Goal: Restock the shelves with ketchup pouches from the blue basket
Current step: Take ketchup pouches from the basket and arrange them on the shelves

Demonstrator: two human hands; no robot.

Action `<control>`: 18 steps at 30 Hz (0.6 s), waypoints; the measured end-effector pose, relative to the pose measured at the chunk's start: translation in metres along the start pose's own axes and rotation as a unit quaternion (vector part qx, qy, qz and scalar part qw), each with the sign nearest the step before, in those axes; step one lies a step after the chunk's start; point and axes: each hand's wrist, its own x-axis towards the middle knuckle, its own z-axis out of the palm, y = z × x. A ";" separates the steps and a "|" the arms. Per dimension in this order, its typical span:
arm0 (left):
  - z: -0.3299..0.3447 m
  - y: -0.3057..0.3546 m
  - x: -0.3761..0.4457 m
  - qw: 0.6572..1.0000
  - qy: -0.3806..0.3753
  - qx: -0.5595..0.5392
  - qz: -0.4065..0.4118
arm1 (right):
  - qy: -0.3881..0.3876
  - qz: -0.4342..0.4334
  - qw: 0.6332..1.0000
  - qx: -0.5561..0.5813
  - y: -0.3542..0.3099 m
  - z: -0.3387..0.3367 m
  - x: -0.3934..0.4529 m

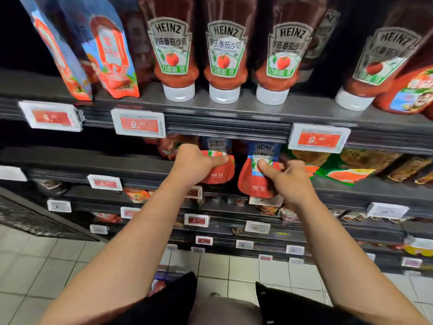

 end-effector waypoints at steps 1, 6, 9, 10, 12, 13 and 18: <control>0.003 0.003 0.002 1.000 0.002 0.019 -0.001 | 0.008 0.007 0.999 -0.053 -0.002 0.000 0.008; 0.014 -0.009 0.010 0.998 0.022 0.050 0.002 | 0.033 0.031 0.982 -0.185 0.001 0.004 0.036; 0.016 -0.013 0.011 0.999 -0.011 0.052 0.003 | 0.021 0.057 0.978 -0.198 0.007 0.008 0.041; 0.018 -0.014 0.011 0.999 -0.015 0.047 0.011 | 0.031 0.017 0.982 -0.186 0.008 0.009 0.041; 0.020 -0.018 0.008 0.998 -0.009 0.026 0.049 | 0.044 -0.045 0.985 -0.159 0.010 0.011 0.038; 0.021 -0.021 0.007 0.997 -0.004 0.023 0.072 | 0.043 -0.062 0.983 -0.165 0.012 0.012 0.036; 0.023 -0.049 0.003 0.995 0.026 0.064 0.075 | 0.033 -0.077 0.975 -0.207 0.027 0.011 0.027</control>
